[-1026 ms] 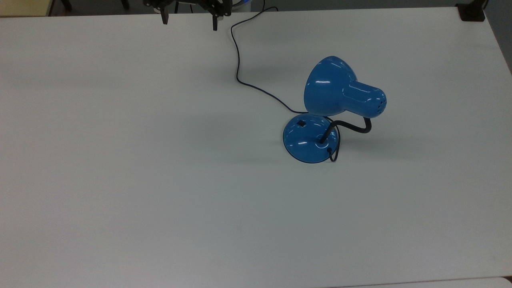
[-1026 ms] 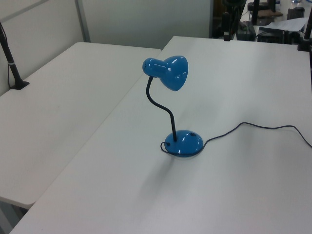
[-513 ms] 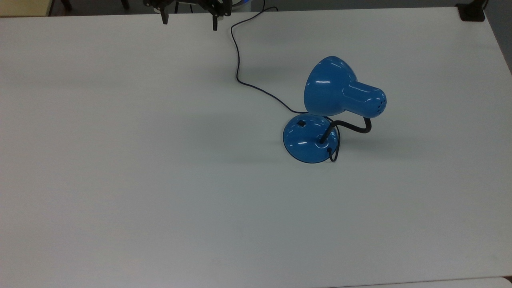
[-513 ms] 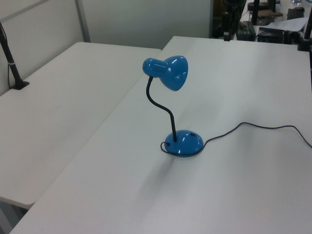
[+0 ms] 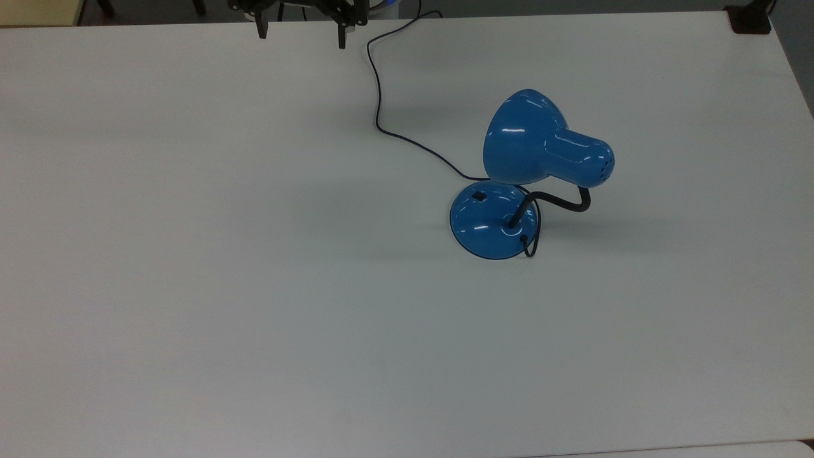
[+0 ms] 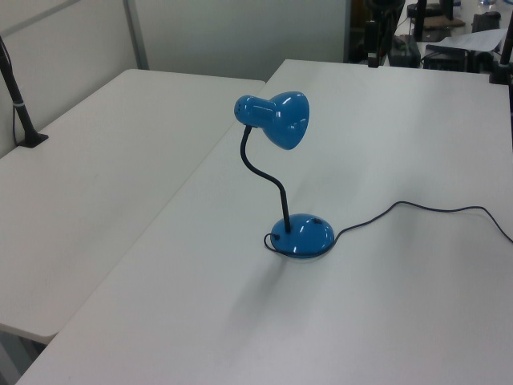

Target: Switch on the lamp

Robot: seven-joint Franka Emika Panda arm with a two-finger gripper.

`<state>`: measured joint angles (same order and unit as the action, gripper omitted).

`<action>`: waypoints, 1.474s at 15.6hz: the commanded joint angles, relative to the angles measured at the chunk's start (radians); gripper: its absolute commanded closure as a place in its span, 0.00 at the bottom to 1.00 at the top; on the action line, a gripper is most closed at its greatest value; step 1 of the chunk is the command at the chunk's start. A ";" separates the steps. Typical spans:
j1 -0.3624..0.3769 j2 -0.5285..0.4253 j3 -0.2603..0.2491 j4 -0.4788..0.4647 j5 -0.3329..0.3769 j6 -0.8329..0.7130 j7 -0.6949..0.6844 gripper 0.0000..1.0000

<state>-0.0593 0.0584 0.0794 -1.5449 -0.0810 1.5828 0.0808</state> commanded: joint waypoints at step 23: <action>0.078 0.011 0.002 -0.076 0.006 0.057 -0.082 1.00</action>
<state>-0.0116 0.0779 0.0832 -1.5632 -0.0809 1.5834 0.0234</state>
